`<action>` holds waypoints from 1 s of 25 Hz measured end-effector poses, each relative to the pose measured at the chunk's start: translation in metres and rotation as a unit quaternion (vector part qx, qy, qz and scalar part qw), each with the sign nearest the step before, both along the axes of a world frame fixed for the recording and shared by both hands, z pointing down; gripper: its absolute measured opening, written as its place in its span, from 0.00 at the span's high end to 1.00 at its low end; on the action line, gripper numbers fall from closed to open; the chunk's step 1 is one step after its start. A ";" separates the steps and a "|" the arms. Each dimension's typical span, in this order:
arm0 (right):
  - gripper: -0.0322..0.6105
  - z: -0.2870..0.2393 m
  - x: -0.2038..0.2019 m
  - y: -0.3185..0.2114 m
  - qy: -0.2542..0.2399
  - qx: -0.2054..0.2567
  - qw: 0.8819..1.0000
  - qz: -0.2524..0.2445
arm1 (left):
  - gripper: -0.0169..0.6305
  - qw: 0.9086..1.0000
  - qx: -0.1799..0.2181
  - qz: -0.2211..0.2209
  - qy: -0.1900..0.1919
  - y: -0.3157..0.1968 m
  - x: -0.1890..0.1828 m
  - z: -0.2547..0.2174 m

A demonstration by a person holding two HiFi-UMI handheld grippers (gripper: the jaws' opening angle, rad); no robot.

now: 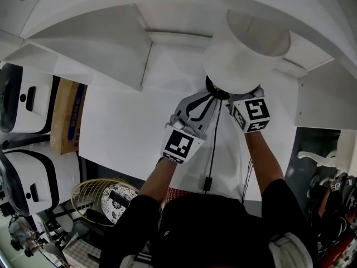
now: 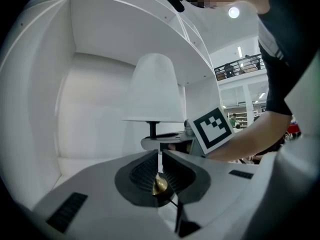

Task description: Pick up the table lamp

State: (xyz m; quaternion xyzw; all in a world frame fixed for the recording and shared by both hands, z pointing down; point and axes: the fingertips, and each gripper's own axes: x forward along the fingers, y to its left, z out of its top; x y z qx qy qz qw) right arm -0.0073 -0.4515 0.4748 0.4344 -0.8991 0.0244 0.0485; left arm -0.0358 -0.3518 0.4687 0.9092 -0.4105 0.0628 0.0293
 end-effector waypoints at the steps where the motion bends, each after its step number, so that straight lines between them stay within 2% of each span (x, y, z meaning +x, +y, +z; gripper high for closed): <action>1: 0.82 0.000 0.000 0.000 0.001 0.000 1.000 -0.001 | 0.95 1.000 -0.001 0.002 0.002 -0.003 0.002 0.002; 5: 0.82 -0.001 -0.001 0.001 -0.003 -0.003 1.000 -0.006 | 0.95 1.000 -0.004 0.016 -0.001 -0.015 0.012 0.008; 13: 0.82 0.000 -0.001 0.001 -0.006 -0.013 1.000 -0.013 | 0.84 0.999 -0.018 0.023 -0.024 -0.035 0.018 0.028; 21: 0.82 0.001 -0.003 0.001 -0.001 -0.007 1.000 -0.023 | 0.82 0.999 -0.033 0.028 -0.019 -0.049 0.024 0.047; 25: 0.82 0.001 -0.003 0.001 0.000 -0.007 1.000 -0.027 | 0.81 0.998 -0.042 0.039 -0.029 -0.055 0.031 0.058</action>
